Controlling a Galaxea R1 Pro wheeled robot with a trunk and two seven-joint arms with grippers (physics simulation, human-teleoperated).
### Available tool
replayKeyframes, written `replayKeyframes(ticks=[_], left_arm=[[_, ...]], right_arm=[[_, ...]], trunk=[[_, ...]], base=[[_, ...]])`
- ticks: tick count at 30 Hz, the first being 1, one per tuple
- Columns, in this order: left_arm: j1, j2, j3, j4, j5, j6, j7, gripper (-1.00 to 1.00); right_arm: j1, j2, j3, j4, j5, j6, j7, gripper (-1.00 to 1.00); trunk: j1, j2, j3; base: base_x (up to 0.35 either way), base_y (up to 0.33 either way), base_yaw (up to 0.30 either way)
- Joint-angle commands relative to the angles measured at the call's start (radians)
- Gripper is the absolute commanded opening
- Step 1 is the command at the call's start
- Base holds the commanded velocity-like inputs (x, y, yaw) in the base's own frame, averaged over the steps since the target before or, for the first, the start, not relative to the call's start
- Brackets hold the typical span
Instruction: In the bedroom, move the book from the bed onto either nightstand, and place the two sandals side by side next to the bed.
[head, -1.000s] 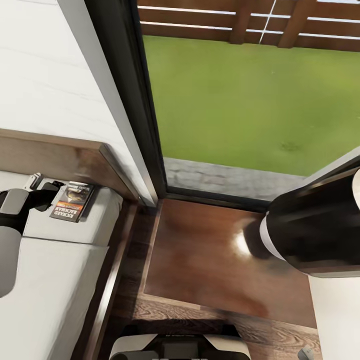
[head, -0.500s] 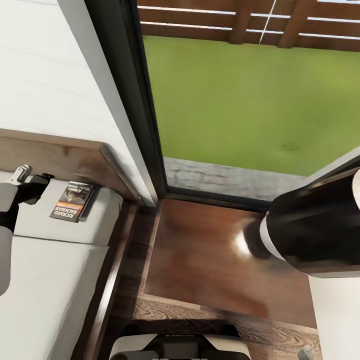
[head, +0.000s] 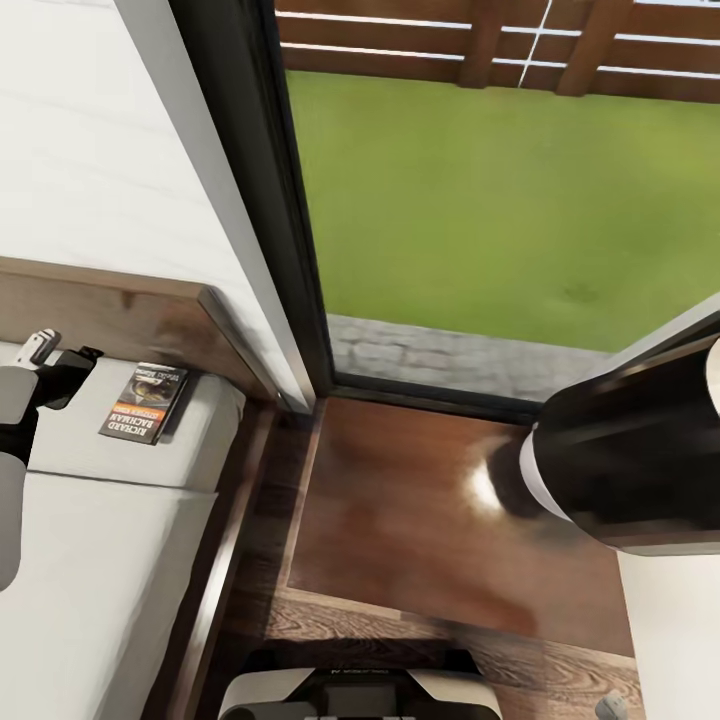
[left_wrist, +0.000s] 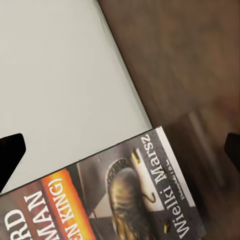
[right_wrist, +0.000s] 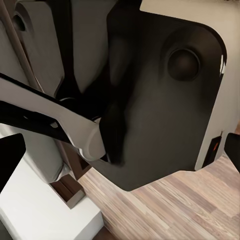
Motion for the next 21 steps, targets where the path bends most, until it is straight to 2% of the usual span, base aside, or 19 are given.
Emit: replayKeyframes(ticks=[1,21], left_arm=[[0.000,0.000,0.001,-0.001,0.010,0.004,0.008,1.00],[0.000,-0.001,0.001,0.000,0.008,0.003,0.008,1.00]], right_arm=[[0.000,0.000,-0.008,-0.001,0.007,0.009,0.005,1.00],[0.000,0.000,-0.008,-0.001,0.007,0.009,0.005,1.00]], trunk=[[0.004,-0.008,-0.004],[0.081,-0.148,-0.066]], base=[[0.000,0.000,0.000],[0.000,0.000,0.000]])
